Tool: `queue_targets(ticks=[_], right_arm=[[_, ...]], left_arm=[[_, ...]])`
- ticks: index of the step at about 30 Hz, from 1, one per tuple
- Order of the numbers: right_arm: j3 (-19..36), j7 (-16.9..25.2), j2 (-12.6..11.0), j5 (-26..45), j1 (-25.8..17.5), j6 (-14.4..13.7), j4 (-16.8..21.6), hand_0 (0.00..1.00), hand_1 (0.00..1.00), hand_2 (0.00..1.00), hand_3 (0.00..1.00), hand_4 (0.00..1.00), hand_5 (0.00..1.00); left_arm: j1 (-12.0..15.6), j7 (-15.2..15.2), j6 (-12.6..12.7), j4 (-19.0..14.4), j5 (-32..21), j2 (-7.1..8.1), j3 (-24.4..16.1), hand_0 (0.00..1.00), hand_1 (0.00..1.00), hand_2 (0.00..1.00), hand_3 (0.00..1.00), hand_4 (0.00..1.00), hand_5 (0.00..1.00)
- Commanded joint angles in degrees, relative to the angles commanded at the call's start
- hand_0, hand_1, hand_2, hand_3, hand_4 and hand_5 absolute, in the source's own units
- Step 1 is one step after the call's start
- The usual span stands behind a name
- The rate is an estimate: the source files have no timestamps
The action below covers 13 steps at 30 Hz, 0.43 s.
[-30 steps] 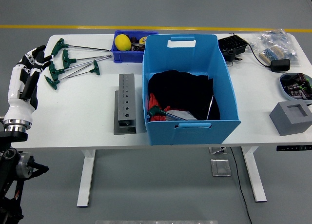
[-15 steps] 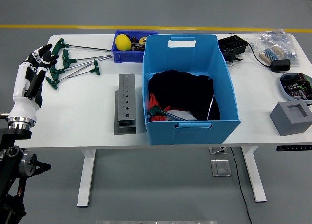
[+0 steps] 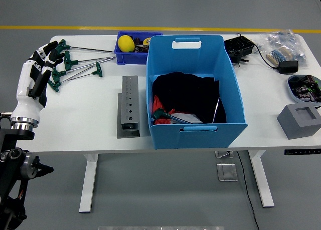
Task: Lift tool from toolbox,place it in box,lift tool from toolbox,place it in box
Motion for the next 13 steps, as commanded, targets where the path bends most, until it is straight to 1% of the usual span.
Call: queue_targets(ticks=[1, 2, 5, 7, 8, 9, 13], right_arm=[[-0.8, 0.3, -0.1, 1.0, 0.1, 0.4, 0.0, 0.673, 0.655, 0.731, 0.58, 0.841, 0.689], [-2.3, 0.8, -0.2, 2.9, 0.3, 1.0, 0.0, 0.686, 0.687, 0.749, 0.616, 0.865, 0.684], [-4.6, 1.8, -0.4, 6.5, 0.8, 2.2, 0.0, 0.686, 0.687, 0.749, 0.616, 0.865, 0.684], [-4.3, 1.9, -0.3, 6.5, 1.2, 2.4, 0.0, 0.686, 0.687, 0.749, 0.616, 0.865, 0.684], [-4.7, 2.1, -0.4, 6.7, 1.4, 2.5, 0.0, 0.693, 0.711, 0.768, 0.651, 0.879, 0.687], [-5.0, 2.2, -0.4, 6.8, 1.5, 2.5, 0.0, 0.693, 0.711, 0.768, 0.651, 0.879, 0.687], [-8.6, 2.8, -0.7, 9.1, 2.7, 2.7, 0.0, 0.693, 0.711, 0.768, 0.651, 0.879, 0.687]], left_arm=[[0.0, 0.0, 0.0, 0.0, 0.1, 0.1, 0.1, 0.77, 0.76, 0.884, 0.803, 0.833, 0.719], [-0.1, 0.0, 0.0, 0.1, 0.3, 0.24, 0.2, 0.769, 0.757, 0.884, 0.804, 0.835, 0.717], [-0.4, 0.0, 0.0, 0.1, 0.5, 0.71, 0.5, 0.769, 0.757, 0.884, 0.804, 0.835, 0.717], [-0.4, 0.0, -0.1, 0.1, 0.7, 0.99, 0.6, 0.769, 0.757, 0.884, 0.804, 0.835, 0.717], [-0.5, 0.0, -0.2, 0.0, 0.9, 1.05, 0.6, 0.769, 0.757, 0.889, 0.803, 0.834, 0.712], [-0.6, 0.0, -0.1, -0.1, 1.0, 1.06, 0.6, 0.769, 0.757, 0.889, 0.803, 0.834, 0.712], [-0.8, -0.1, 0.4, -0.7, 1.1, 1.35, 0.5, 0.769, 0.757, 0.889, 0.803, 0.834, 0.712]])
